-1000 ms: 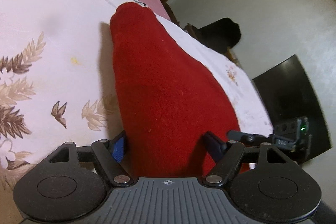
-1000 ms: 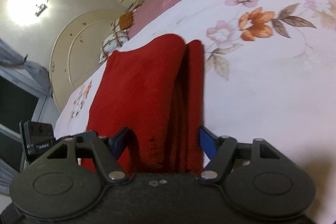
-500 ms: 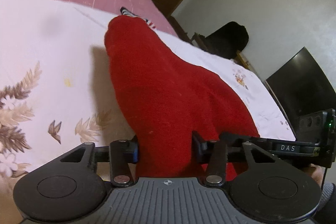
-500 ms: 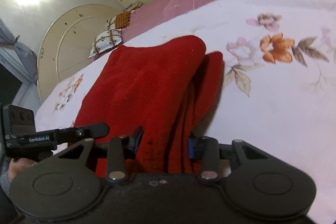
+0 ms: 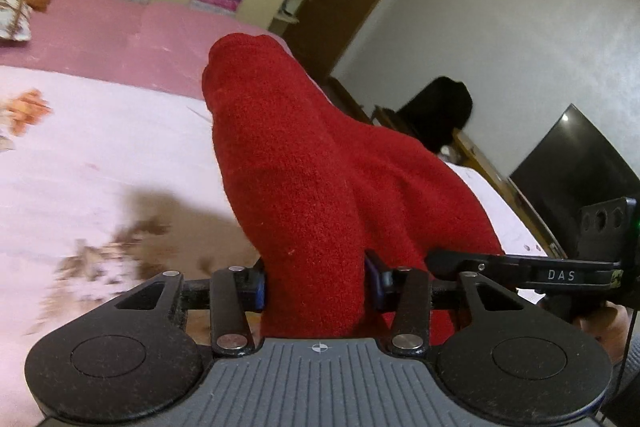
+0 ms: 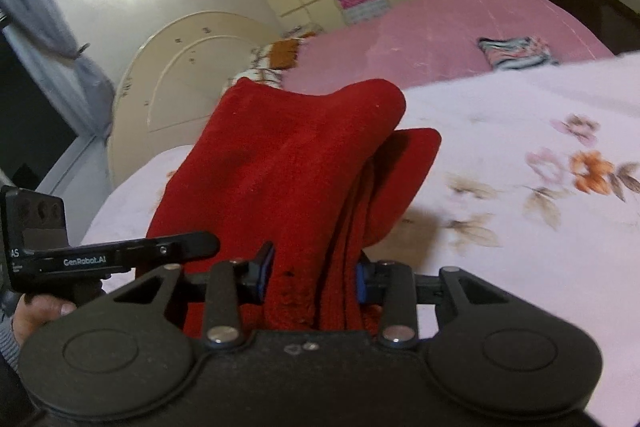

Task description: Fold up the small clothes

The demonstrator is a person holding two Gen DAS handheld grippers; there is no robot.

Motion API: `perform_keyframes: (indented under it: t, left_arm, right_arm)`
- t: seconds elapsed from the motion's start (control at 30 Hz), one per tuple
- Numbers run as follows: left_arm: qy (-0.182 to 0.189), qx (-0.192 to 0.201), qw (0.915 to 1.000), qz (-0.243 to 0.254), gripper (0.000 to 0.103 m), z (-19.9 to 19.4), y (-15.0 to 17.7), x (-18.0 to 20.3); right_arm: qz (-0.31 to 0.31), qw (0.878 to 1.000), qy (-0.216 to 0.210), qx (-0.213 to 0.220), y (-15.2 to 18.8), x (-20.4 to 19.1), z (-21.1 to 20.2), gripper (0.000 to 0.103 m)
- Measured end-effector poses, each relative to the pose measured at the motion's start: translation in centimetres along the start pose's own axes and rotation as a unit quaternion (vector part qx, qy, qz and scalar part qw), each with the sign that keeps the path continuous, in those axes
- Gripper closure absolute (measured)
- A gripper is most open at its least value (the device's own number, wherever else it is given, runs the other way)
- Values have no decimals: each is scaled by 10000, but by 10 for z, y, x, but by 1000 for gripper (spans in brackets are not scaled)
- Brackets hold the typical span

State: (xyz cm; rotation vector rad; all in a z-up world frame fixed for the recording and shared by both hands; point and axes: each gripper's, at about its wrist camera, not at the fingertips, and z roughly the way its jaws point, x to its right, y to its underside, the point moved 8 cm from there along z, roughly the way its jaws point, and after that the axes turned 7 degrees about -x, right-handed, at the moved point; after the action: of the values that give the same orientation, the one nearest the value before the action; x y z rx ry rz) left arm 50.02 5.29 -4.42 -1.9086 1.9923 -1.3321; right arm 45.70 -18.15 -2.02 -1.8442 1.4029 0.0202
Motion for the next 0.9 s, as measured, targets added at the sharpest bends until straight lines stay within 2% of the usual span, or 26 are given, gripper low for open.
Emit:
perform_keyframes:
  t: [0.17, 0.43, 0.63, 0.8, 0.87, 0.9]
  left_arm:
    - [-238, 122, 9996, -91, 58, -49, 13, -28]
    - [-532, 41, 9980, -330, 58, -94, 38, -97]
    - [-732, -166, 9963, -417, 58, -96, 47, -154]
    - [-887, -480, 9935, -525, 58, -76, 45, -195]
    - [-1033, -593, 9914, -537, 49, -65, 49, -205]
    - [-1229, -535, 9899, -466, 31, -62, 51, -211]
  right_arm:
    - [-232, 9996, -180, -40, 2, -52, 11, 67]
    - [-397, 9978, -460, -258, 15, -119, 54, 67]
    - [-432, 9972, -442, -409, 24, -146, 100, 67]
    - [-342, 9966, -404, -628, 36, -157, 146, 67]
    - [-278, 9960, -370, -769, 41, -150, 160, 66]
    - [-274, 9956, -294, -848, 44, -149, 169, 65]
